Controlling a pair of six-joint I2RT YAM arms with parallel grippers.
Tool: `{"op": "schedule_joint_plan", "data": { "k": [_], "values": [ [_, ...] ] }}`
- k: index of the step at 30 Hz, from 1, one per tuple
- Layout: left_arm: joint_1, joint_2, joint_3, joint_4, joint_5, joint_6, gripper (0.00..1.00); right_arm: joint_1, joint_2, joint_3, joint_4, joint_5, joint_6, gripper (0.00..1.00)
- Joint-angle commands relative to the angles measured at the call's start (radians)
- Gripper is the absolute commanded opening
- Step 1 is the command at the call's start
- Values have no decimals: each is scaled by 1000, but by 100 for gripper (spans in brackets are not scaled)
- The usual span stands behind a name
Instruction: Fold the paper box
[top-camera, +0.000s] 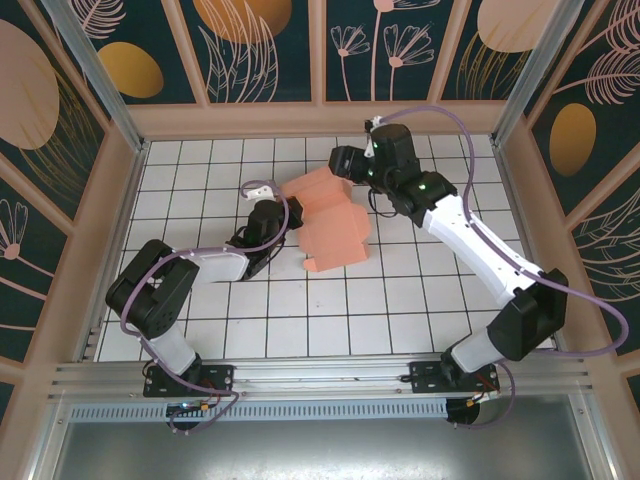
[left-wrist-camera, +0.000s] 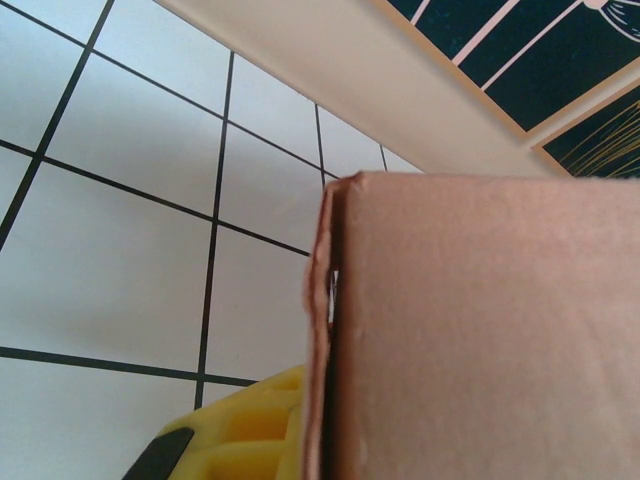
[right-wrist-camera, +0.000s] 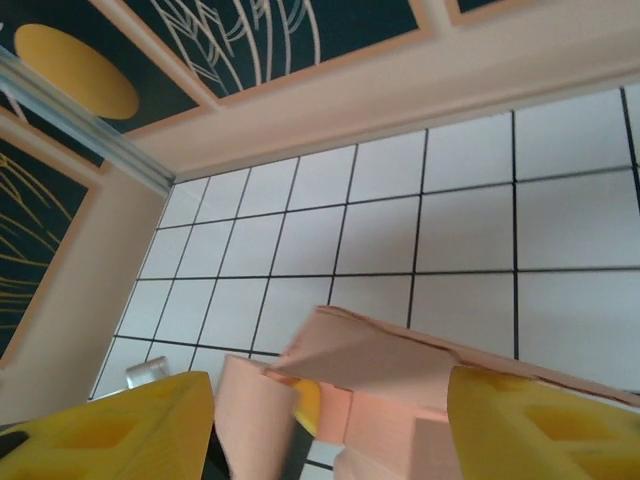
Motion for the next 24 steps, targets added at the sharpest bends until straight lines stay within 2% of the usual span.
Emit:
{"op": "schedule_joint_plan", "data": {
  "k": [1, 6, 15, 24],
  "values": [
    [0, -16, -3, -9, -12, 27, 0, 18, 32, 83, -39, 8, -62, 63],
    [0, -4, 11, -33, -15, 19, 0, 40, 48, 123, -53, 9, -89, 65],
    [-1, 36, 32, -61, -12, -1, 0, 127, 40, 91, -44, 26, -121, 67],
    [-1, 38, 35, -70, -15, -2, 0, 134, 75, 34, -57, 23, -71, 66]
  ]
}}
